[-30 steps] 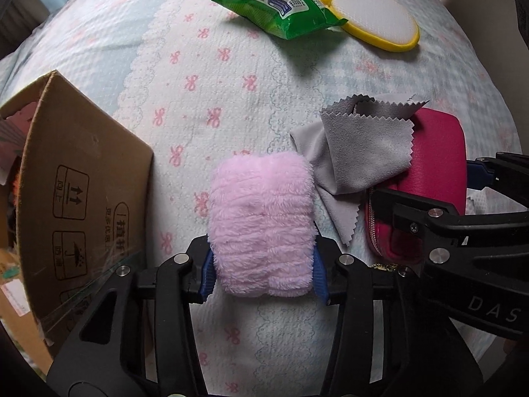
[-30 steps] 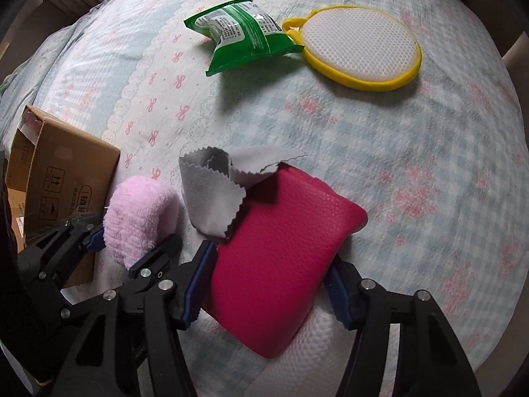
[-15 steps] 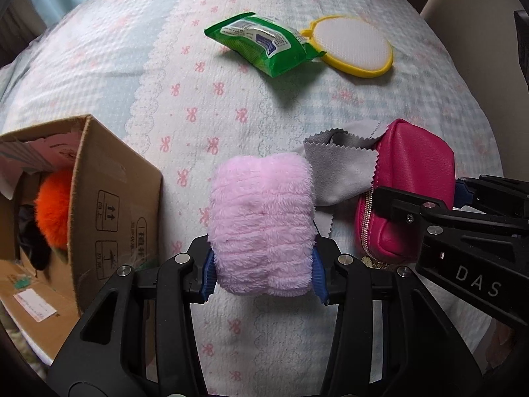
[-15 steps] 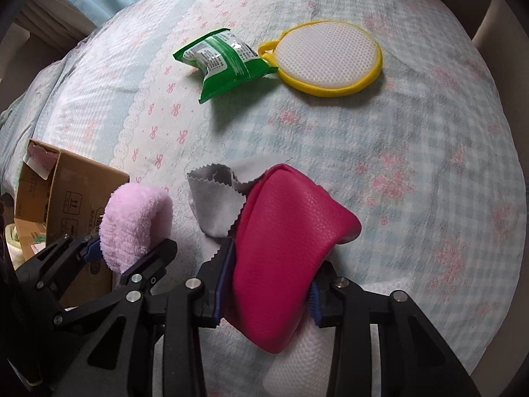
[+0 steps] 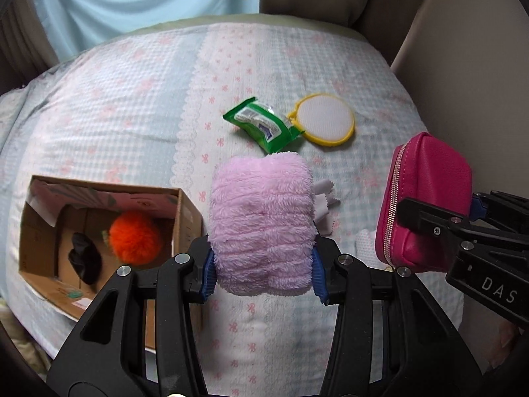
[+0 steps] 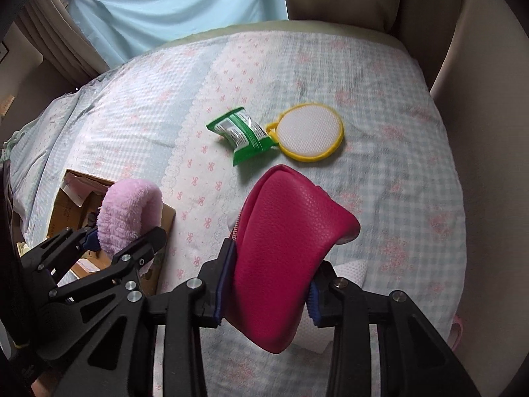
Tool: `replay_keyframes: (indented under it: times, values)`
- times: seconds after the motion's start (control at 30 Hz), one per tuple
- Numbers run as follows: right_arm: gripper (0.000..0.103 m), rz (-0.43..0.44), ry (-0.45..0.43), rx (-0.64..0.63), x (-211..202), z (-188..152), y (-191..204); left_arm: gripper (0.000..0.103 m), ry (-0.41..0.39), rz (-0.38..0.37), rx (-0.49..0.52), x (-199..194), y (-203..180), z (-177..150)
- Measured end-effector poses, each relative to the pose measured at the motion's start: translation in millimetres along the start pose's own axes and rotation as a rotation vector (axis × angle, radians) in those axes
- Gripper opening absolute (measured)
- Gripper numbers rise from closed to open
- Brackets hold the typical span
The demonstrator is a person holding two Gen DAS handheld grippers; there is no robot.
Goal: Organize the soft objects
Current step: 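Lift and carry the scrunchie and pouch over the box with both tools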
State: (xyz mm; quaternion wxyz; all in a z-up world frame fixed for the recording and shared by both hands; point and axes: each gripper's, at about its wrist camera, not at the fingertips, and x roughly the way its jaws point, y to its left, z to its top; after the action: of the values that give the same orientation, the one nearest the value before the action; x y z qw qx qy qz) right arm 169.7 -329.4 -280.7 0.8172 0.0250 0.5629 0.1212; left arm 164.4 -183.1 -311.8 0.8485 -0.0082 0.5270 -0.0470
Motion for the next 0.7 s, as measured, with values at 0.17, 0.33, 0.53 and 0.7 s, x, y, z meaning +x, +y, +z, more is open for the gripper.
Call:
replay_keyframes:
  times: [0.17,0.33,0.53,0.7]
  values:
    - [0.034,0.018,-0.059,-0.011,-53,4,28,0.041,-0.043,-0.046,-0.007,-58,10,14]
    - [0.034,0.035,-0.114,-0.052,-92,6,62,0.041,-0.117,-0.030,0.000,-114,28,21]
    - [0.034,0.062,-0.161,-0.088,-118,13,106,0.041,-0.147,-0.015,-0.024,-157,66,25]
    - [0.034,0.090,-0.159,-0.090,-120,16,143,0.041,-0.143,0.004,-0.058,-174,112,22]
